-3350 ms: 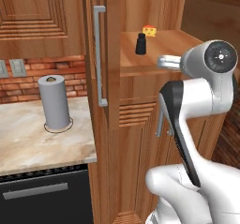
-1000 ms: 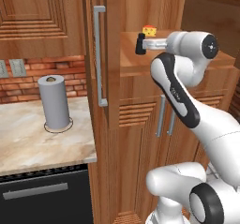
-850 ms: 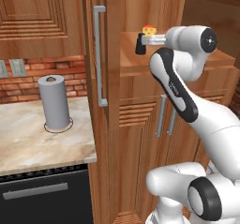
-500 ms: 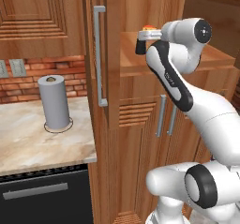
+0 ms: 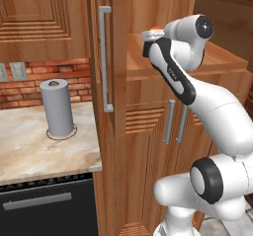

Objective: The dining table condiment station is running low on shaker. Refill the condiment station by opening the cabinet and taking the shaker from the cabinet and placing it on the dining table.

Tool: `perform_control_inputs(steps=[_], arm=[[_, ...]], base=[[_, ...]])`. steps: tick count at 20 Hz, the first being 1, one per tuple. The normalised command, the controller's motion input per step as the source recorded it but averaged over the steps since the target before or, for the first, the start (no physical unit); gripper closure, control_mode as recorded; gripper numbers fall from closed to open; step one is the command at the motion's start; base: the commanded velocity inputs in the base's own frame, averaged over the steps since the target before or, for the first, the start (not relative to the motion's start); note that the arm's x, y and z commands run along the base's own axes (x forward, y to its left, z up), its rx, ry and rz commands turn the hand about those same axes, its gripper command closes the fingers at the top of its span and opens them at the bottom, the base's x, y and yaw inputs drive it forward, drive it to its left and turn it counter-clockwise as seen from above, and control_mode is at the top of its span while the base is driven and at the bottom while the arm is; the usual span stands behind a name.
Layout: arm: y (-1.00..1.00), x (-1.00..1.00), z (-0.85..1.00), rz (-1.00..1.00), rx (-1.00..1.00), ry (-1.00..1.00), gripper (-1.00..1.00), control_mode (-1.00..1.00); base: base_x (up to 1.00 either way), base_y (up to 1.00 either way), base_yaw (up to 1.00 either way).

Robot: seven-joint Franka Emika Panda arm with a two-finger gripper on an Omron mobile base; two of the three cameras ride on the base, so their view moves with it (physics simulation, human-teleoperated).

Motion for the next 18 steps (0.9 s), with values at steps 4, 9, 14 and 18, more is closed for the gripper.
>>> perform_control_inputs(steps=[4,9,14,18], arm=[[0.01,0.20,-0.23,0.00,0.00,0.02,-1.00,-1.00],[0.08,0.24,-0.23,0.00,-0.01,0.03,-1.00,-1.00],[0.11,0.15,-0.19,0.00,-0.02,0.01,-1.00,-1.00],[0.08,0.16,-0.14,0.00,-0.01,0.07,-1.00,-1.00]], base=[[0.00,0.00,0.00],[0.00,0.00,0.00],[0.00,0.00,0.00],[0.00,0.00,0.00]])
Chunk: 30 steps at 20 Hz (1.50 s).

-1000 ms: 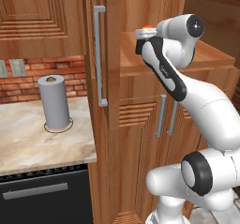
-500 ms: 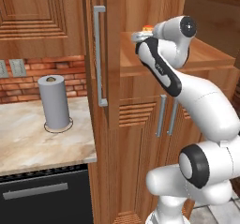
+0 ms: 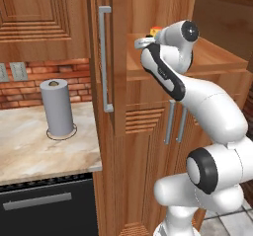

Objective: The dining table condiment station is running low on shaker. Refill the condiment station by opening the cabinet and taking the shaker from the cabinet and placing it on the dining table.

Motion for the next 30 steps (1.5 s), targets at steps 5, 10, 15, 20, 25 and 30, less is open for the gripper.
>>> perform_control_inputs(steps=[5,10,15,20,25,30], arm=[[0.01,0.10,-0.14,0.00,0.00,0.05,-1.00,-1.00],[0.00,0.12,-0.16,0.00,0.00,0.05,-1.00,-1.00],[0.00,0.15,-0.13,0.00,0.00,0.03,-1.00,-1.00],[0.01,0.17,-0.08,0.00,0.00,0.03,1.00,-1.00],[0.00,0.10,-0.01,0.00,0.00,0.00,1.00,-1.00],[0.00,0.05,-0.01,0.00,0.00,0.00,1.00,-1.00]], base=[[0.00,0.00,0.00],[0.00,0.00,0.00],[0.00,0.00,0.00],[0.00,0.00,0.00],[0.00,0.00,0.00],[0.00,0.00,0.00]])
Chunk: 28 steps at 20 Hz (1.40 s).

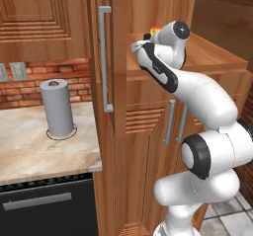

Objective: The dining table condiment station is running low on shaker. Refill the condiment station by opening the cabinet and taking the shaker from the cabinet and placing it on the dining table.

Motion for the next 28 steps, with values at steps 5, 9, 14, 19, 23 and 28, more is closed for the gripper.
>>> perform_control_inputs(steps=[5,9,14,19,23,28], arm=[[0.00,0.00,0.00,0.00,0.00,0.00,1.00,-1.00],[0.00,0.00,0.00,0.00,0.01,0.00,1.00,-1.00],[0.00,-0.15,0.00,0.00,0.04,-0.06,1.00,-1.00],[0.00,-0.69,0.00,0.07,0.08,-0.15,1.00,-1.00],[0.00,-0.99,-0.02,0.11,0.07,-0.10,1.00,-1.00],[-0.34,-1.00,0.07,0.01,0.15,-0.03,1.00,-1.00]], base=[[0.00,0.00,0.00],[0.00,0.00,0.00],[0.00,0.00,0.00],[0.00,0.00,0.00],[0.00,0.00,0.00],[0.00,0.00,0.00]])
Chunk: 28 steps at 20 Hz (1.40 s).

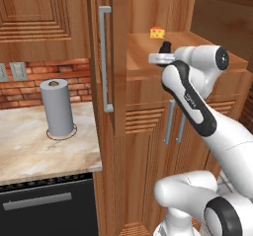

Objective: The dining table condiment station is running low on shaker. Refill the condiment station by opening the cabinet and taking the shaker from the cabinet and placing it on the dining table.

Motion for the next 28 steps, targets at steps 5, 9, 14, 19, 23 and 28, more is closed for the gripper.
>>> perform_control_inputs(steps=[5,9,14,19,23,28], arm=[[-0.89,-1.00,0.35,0.06,0.13,0.00,1.00,-1.00],[-0.90,-1.00,0.57,0.08,0.09,0.00,1.00,-1.00],[-0.58,-1.00,0.33,0.00,0.07,0.00,1.00,-1.00],[-0.10,-1.00,-0.14,0.00,-0.04,0.00,1.00,-1.00],[0.23,-0.65,-0.56,0.00,-0.28,0.11,1.00,-1.00],[0.41,-0.13,-0.30,0.00,-0.22,0.14,1.00,-1.00]], base=[[0.00,0.00,0.00],[0.00,0.00,0.00],[0.00,0.00,0.00],[0.00,0.00,0.00],[0.00,0.00,0.00],[0.00,0.00,0.00]])
